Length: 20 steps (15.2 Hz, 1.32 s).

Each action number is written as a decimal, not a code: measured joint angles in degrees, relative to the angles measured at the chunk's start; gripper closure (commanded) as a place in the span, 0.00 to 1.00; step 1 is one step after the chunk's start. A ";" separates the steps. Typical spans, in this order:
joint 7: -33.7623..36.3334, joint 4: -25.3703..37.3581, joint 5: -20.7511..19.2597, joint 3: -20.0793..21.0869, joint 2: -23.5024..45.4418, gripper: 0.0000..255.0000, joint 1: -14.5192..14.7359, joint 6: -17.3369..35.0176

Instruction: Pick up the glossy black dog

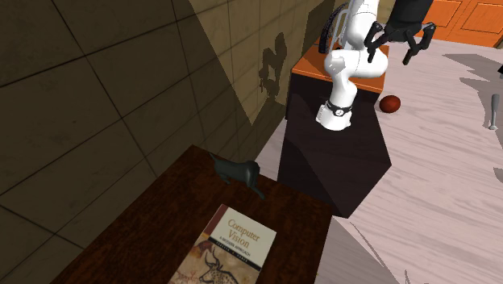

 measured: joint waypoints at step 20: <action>-14.67 3.10 -8.79 -12.34 26.35 0.00 -4.07 22.64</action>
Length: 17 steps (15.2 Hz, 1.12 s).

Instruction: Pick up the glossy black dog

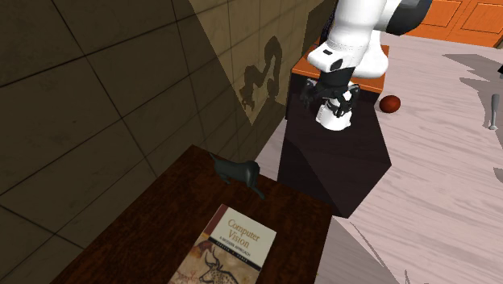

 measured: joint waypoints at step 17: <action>-13.79 24.23 5.10 -6.54 35.21 0.00 -5.22 10.97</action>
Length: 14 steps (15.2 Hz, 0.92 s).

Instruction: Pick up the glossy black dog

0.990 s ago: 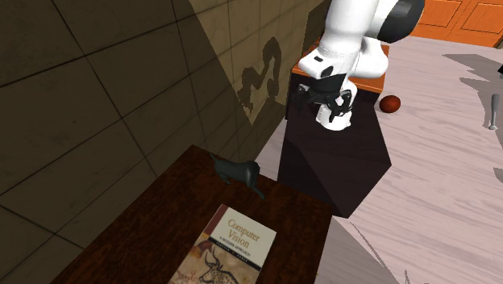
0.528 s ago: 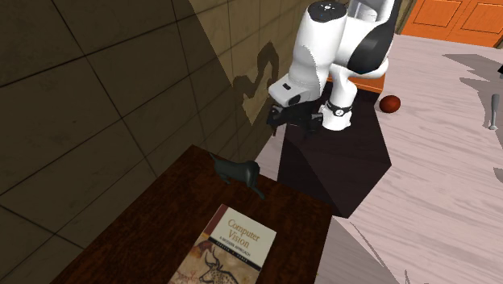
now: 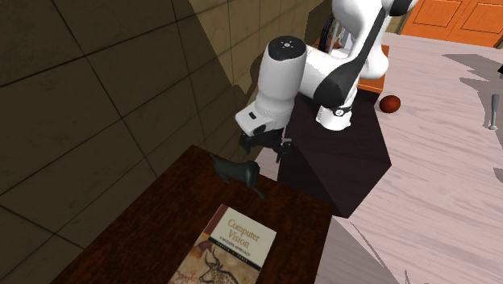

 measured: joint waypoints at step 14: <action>-2.97 6.28 2.73 0.33 11.08 1.00 -3.02 4.76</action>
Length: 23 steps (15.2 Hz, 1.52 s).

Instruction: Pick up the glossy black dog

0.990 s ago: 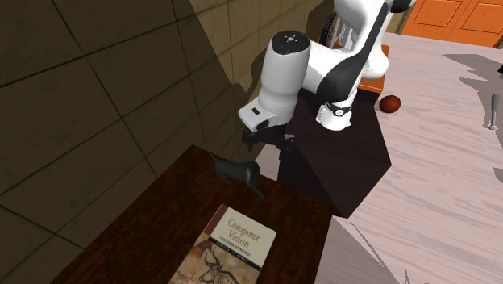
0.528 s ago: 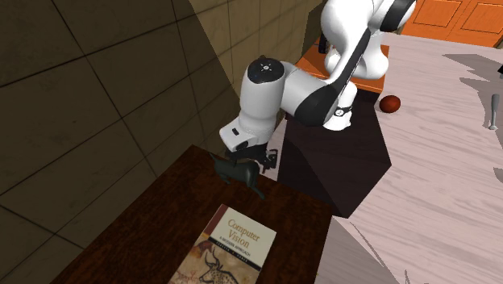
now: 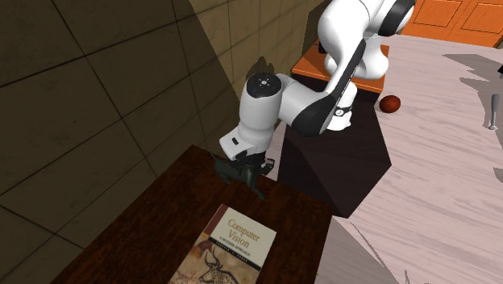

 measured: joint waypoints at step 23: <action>-0.20 5.13 -1.09 -0.64 -3.84 1.00 0.33 -8.88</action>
